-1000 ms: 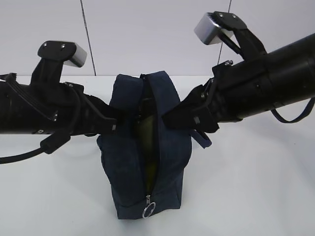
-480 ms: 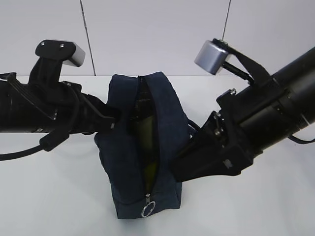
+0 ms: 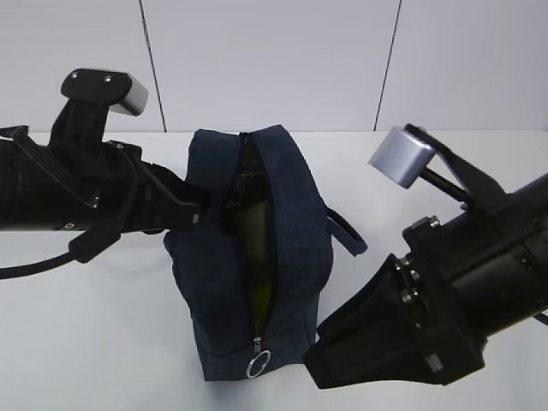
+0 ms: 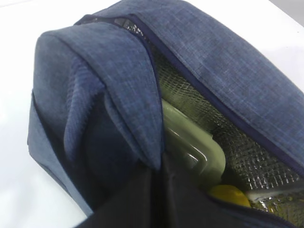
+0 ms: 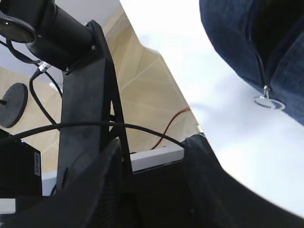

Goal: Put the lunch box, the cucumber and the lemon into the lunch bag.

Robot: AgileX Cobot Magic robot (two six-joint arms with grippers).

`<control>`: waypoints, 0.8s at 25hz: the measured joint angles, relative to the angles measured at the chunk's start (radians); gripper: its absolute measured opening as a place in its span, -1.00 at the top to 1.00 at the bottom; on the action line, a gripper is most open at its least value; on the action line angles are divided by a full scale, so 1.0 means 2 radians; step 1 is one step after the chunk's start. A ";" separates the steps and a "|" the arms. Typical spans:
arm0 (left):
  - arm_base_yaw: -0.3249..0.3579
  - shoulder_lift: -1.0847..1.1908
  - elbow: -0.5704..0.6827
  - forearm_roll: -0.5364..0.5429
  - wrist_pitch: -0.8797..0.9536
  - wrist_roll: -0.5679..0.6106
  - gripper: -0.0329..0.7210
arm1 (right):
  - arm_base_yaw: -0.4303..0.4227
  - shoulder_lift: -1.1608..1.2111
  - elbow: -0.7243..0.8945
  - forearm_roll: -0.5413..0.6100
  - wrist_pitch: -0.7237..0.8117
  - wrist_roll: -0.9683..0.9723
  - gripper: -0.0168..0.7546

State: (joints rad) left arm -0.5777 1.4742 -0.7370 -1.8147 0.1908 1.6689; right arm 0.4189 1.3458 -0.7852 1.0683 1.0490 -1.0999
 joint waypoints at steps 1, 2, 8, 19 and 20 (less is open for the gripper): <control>0.000 0.000 0.000 0.000 0.000 0.000 0.92 | 0.000 -0.003 0.000 0.004 -0.002 -0.003 0.11; 0.000 0.000 0.000 0.000 0.000 0.000 0.89 | 0.000 -0.005 0.000 0.005 -0.003 -0.005 0.11; 0.000 0.000 -0.001 0.000 0.000 0.001 0.22 | 0.000 -0.006 0.001 0.003 -0.005 -0.010 0.11; 0.020 -0.062 -0.015 0.000 0.020 -0.003 -0.13 | 0.000 -0.006 0.009 -0.015 -0.005 -0.010 0.11; 0.026 -0.071 -0.015 0.000 0.020 -0.006 -0.13 | 0.000 -0.006 0.009 -0.015 -0.005 -0.010 0.11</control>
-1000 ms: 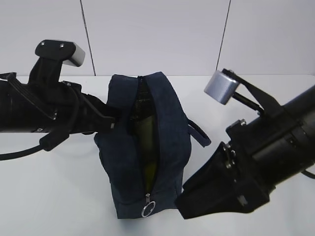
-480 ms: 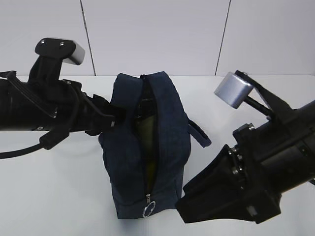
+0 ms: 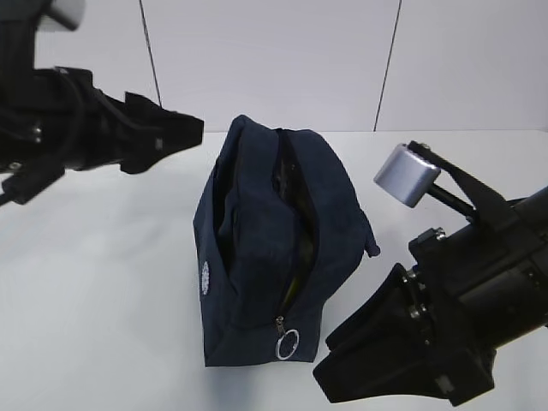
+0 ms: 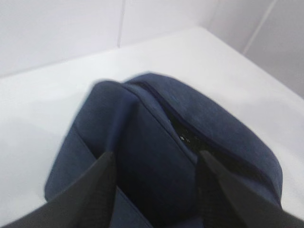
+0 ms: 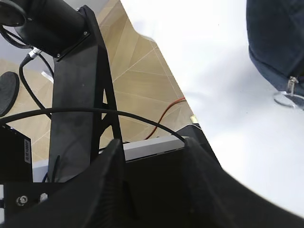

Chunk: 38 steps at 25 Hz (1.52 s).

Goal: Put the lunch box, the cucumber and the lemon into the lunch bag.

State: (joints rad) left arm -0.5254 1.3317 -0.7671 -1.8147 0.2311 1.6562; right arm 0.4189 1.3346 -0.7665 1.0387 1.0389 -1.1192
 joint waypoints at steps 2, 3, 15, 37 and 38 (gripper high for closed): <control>0.009 -0.015 0.000 0.000 0.000 -0.014 -0.13 | 0.000 0.000 0.000 0.000 0.000 0.000 0.11; 0.011 -0.021 0.000 0.005 0.002 -0.026 -0.13 | 0.000 0.000 0.000 0.000 0.000 -0.001 0.11; 0.012 -0.030 0.000 0.254 0.163 -0.284 -0.13 | 0.000 -0.009 0.005 -0.016 0.000 0.001 0.11; -0.035 0.032 0.003 0.305 0.124 -0.366 -0.13 | 0.000 -0.033 0.170 0.212 -0.115 -0.196 0.11; -0.035 0.035 0.003 0.298 0.115 -0.366 -0.13 | 0.000 -0.033 0.174 0.224 -0.116 -0.205 0.11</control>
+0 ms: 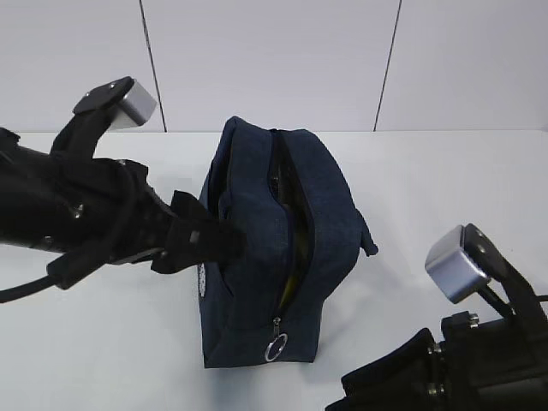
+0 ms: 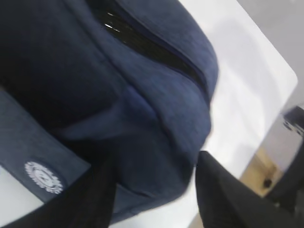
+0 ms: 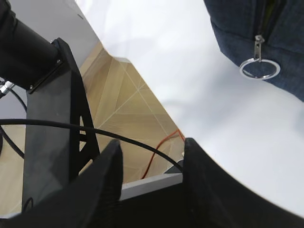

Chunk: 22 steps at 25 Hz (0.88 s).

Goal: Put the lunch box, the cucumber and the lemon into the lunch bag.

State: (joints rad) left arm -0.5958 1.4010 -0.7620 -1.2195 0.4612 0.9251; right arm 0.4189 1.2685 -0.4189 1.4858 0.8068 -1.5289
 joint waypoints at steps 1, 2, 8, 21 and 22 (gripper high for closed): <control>-0.001 0.002 0.000 -0.006 -0.010 0.000 -0.13 | 0.000 0.000 0.002 0.007 -0.001 -0.009 0.11; -0.001 0.006 0.000 -0.011 -0.018 0.000 -0.13 | 0.000 0.000 0.004 0.015 -0.002 -0.015 0.11; -0.001 0.031 0.000 -0.031 -0.027 0.000 -0.13 | 0.000 0.000 0.005 0.030 -0.010 -0.032 0.11; -0.001 0.041 0.000 -0.076 -0.014 0.000 -0.05 | 0.000 0.000 0.005 0.067 -0.036 -0.072 0.11; -0.001 0.041 0.000 -0.077 -0.010 0.000 0.01 | 0.000 0.001 0.005 0.075 -0.036 -0.074 0.11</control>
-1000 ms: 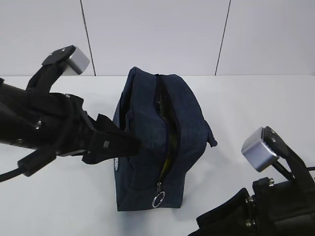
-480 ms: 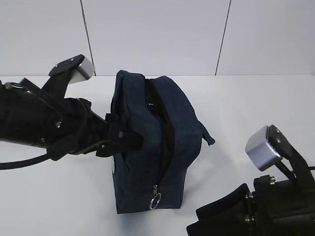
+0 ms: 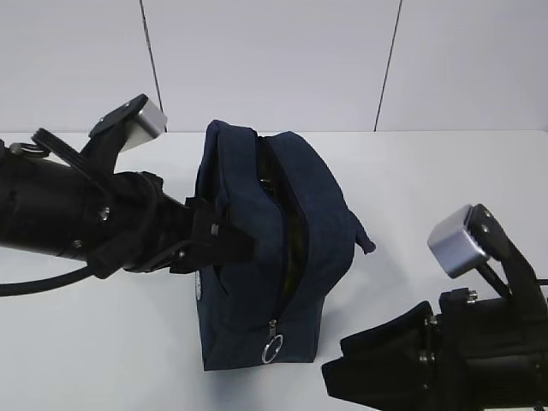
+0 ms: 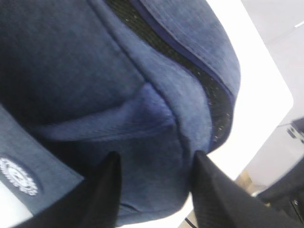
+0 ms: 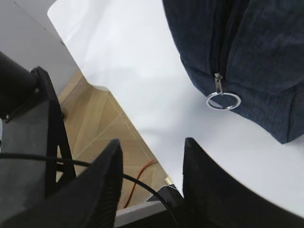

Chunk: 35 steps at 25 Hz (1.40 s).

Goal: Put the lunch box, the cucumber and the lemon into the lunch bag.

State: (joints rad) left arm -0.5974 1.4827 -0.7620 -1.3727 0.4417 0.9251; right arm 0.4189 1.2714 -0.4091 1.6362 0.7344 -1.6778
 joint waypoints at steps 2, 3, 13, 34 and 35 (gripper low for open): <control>0.000 0.000 0.000 0.000 0.006 0.000 0.21 | 0.000 0.006 0.000 0.018 0.000 -0.005 0.11; 0.000 0.000 0.000 0.000 0.007 0.000 0.32 | 0.000 0.010 0.000 0.026 -0.001 -0.010 0.11; 0.000 0.000 0.000 -0.024 0.004 0.000 0.92 | 0.000 0.066 0.000 0.066 -0.004 -0.106 0.11; 0.000 0.001 0.000 -0.055 0.002 -0.001 0.92 | 0.000 0.214 -0.064 0.070 0.056 -0.233 0.11; 0.000 0.001 0.000 -0.055 0.001 -0.001 0.92 | 0.000 0.214 -0.064 0.070 0.056 -0.250 0.11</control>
State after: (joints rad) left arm -0.5974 1.4843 -0.7620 -1.4834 0.4443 0.9234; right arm 0.4189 1.6989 -0.5367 1.7760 0.8466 -2.1785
